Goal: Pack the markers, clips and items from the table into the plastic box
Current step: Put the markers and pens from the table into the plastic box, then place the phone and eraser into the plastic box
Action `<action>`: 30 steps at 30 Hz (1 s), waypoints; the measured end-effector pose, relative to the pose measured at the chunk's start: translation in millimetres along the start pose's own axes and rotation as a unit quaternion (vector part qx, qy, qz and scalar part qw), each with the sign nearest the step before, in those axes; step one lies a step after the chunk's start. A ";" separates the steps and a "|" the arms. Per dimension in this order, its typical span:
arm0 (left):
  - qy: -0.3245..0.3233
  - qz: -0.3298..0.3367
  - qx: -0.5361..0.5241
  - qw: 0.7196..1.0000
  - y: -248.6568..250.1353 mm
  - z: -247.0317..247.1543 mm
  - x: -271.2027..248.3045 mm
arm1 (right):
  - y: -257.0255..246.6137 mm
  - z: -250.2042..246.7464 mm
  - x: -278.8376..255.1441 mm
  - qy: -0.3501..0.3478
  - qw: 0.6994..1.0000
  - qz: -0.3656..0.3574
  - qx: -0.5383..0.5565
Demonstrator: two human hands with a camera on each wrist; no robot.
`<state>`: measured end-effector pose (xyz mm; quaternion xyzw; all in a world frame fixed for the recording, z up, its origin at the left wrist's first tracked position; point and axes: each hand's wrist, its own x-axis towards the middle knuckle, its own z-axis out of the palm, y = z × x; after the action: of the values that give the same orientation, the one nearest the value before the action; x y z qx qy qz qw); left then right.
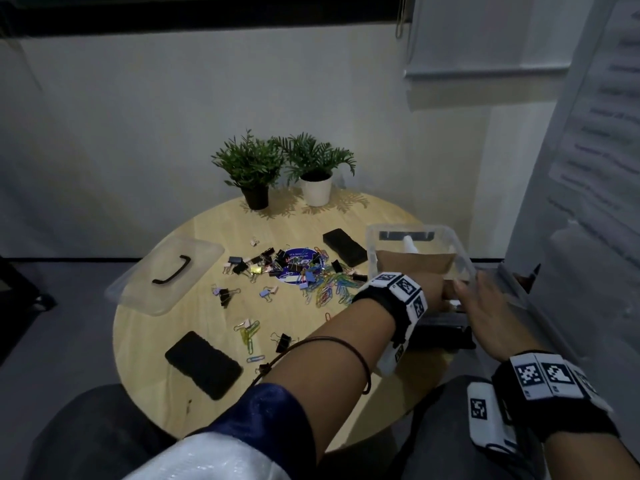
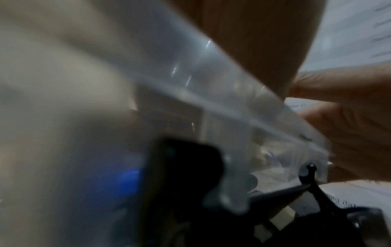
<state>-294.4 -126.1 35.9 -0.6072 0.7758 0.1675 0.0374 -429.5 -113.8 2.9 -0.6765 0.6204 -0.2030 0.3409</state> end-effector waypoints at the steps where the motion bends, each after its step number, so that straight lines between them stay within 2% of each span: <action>1: 0.000 0.003 -0.016 1.000 -1.2 -2.7 -5.4 | -0.5 0.3 -0.5 -0.001 1.000 -0.006 -0.005; 5: 0.075 0.066 -0.082 0.992 -15.3 -17.0 -48.7 | -2.1 -2.7 -2.1 -0.025 1.000 -0.001 -0.019; 8: 0.161 0.084 -0.116 0.977 -52.9 -19.4 -99.7 | -3.9 -1.7 0.1 0.041 0.990 -0.021 -0.134; 10: 0.166 0.046 -0.123 0.977 -93.8 -14.4 -129.3 | -22.6 7.4 -11.0 0.109 0.971 -0.071 -0.200; 12: 0.138 -0.031 -0.116 0.983 -143.3 -3.7 -152.8 | -54.7 23.4 -30.3 0.160 0.958 -0.184 -0.149; 13: 0.116 -0.074 -0.112 0.984 -166.9 3.3 -163.9 | -75.2 32.9 -43.1 0.160 0.951 -0.242 -0.103; 15: 0.051 -0.140 -0.097 0.984 -205.5 17.6 -186.2 | -104.6 55.8 -60.6 0.097 0.939 -0.321 -0.071; 16: 0.019 -0.164 -0.086 0.983 -221.0 25.0 -196.2 | -113.7 67.5 -65.2 0.048 0.934 -0.339 -0.100; 18: -0.037 -0.195 -0.043 0.979 -241.7 34.3 -214.3 | -117.2 92.8 -64.0 -0.066 0.920 -0.319 -0.218; 19: -0.062 -0.201 -0.028 0.977 -248.3 37.0 -221.6 | -116.0 103.8 -61.1 -0.121 0.901 -0.296 -0.294; 21: -0.112 -0.185 -0.021 0.976 -256.8 43.3 -232.0 | -109.1 120.5 -56.9 -0.209 0.843 -0.267 -0.417; 23: -0.153 -0.153 0.002 0.976 -259.5 52.3 -239.0 | -102.0 130.8 -55.5 -0.265 0.799 -0.252 -0.478; 26: -0.142 -0.117 0.065 0.981 -261.9 67.6 -243.0 | -95.5 140.8 -57.4 -0.290 0.776 -0.235 -0.509; 30: -0.107 -0.111 0.104 0.982 -261.8 68.0 -237.9 | -94.1 149.0 -57.8 -0.255 0.774 -0.248 -0.523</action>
<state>7.5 61.8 -22.0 -0.6613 0.7080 0.1443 0.2016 -268.2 -26.4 -23.5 -0.9079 0.3318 0.2554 0.0176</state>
